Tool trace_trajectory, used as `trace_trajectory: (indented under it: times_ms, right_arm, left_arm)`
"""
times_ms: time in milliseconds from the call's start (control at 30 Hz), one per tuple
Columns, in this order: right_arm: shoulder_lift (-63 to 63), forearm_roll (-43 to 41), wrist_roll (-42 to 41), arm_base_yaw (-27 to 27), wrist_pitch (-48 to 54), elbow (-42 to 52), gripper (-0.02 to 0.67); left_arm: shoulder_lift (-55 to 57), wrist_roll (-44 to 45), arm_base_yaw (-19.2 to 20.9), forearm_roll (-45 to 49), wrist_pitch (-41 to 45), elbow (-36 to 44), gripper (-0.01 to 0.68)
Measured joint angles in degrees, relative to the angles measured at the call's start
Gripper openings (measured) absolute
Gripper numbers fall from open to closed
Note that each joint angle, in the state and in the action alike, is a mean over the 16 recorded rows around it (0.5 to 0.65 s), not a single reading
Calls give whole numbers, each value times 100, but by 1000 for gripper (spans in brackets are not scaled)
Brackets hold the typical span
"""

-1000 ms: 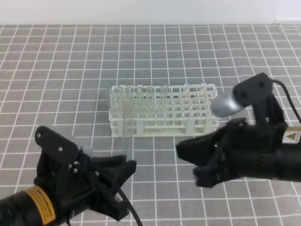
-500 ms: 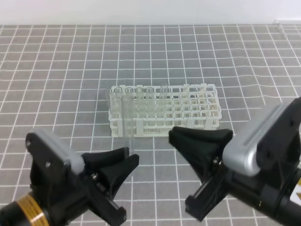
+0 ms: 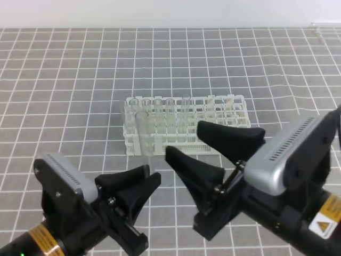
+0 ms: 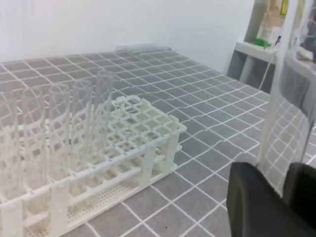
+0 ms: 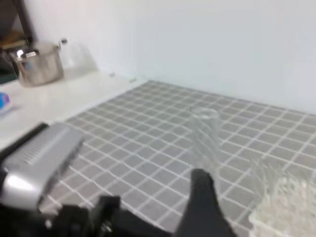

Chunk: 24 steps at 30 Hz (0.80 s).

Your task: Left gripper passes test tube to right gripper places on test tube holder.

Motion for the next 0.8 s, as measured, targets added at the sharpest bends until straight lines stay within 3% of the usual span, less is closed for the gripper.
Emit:
trace_trajectory:
  times_ms: [233, 800]
  right_arm:
    - [471, -393, 474, 1, -424, -164, 449]
    - [1336, -486, 577, 1, -1094, -499, 443]
  left_arm:
    - [250, 3, 2, 188, -396, 5, 69]
    - [317, -21, 1, 566, -716, 5, 81]
